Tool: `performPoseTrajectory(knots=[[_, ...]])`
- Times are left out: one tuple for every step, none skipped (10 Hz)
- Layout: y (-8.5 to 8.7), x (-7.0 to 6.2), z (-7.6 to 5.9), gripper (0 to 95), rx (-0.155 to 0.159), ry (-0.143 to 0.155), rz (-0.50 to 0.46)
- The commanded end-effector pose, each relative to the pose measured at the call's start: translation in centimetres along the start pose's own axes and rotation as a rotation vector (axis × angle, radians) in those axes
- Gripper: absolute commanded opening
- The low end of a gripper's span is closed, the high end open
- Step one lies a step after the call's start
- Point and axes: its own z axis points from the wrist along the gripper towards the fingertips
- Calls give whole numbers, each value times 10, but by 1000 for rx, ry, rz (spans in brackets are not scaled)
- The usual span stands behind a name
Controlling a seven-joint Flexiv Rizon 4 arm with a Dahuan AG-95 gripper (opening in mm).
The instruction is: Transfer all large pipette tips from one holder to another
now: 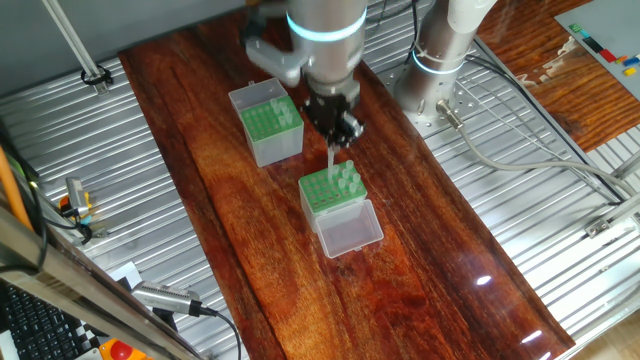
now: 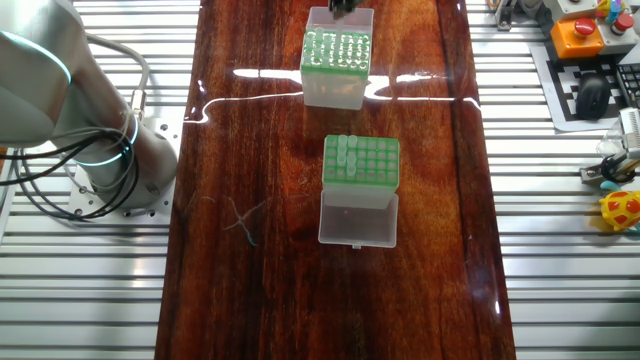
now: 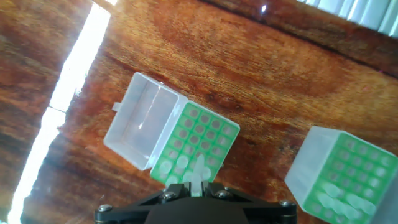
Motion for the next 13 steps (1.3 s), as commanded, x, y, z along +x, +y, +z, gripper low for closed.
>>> performPoseTrajectory(knots=[[-3,4,-14,0,-1,-1,-12],[-3,4,-14,0,1,-1,-21],[-3,4,-14,0,6,-9,-34],[-3,4,-14,0,6,-10,-32],[-3,4,-14,0,8,-10,-34],[-3,4,-14,0,7,-12,-26],[-3,4,-14,0,11,-16,-14],[-3,3,-13,0,16,-10,13],[-10,5,-13,0,32,2,-2],[-25,9,-16,0,34,5,-30],[-56,17,-20,0,32,4,-80],[-80,23,-21,0,25,-2,-109],[-106,29,-20,0,22,-8,-145]])
